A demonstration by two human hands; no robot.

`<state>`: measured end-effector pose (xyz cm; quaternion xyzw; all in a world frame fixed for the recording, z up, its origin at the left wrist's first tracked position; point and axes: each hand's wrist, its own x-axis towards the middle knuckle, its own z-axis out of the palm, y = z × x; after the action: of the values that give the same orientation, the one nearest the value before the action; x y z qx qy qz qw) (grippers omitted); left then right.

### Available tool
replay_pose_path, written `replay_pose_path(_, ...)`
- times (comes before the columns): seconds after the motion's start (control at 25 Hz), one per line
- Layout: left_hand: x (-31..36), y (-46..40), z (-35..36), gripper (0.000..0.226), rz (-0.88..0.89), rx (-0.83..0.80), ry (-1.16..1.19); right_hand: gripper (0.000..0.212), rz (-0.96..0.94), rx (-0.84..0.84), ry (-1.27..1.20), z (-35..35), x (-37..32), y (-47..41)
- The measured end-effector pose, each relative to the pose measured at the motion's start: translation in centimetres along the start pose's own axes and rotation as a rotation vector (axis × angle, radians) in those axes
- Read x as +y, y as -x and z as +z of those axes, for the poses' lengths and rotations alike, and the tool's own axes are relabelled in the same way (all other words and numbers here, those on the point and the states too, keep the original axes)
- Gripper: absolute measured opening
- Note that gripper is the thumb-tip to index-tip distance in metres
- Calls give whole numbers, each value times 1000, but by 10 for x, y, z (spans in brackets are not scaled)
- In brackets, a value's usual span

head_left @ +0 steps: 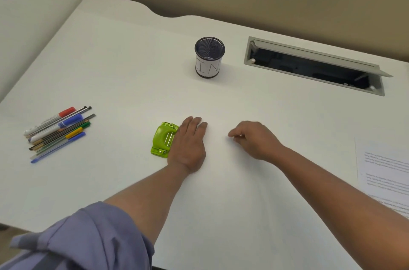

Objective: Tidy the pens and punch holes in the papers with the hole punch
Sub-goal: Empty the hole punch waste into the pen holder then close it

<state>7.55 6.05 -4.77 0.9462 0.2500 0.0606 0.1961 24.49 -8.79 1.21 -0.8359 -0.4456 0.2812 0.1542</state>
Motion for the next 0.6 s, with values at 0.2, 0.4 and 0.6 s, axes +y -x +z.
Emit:
replay_pose_path(0.2,0,1,1,49,-2,3,6,23,-105,-44,12,9,13,13)
replay_pose_path(0.4,1,1,-1,51,-7,-6,12,13,-187,23,23,11,15,9)
replay_pose_path(0.6,0,0,-1,50,-9,-16,12,12,-238,54,75,11,17,4)
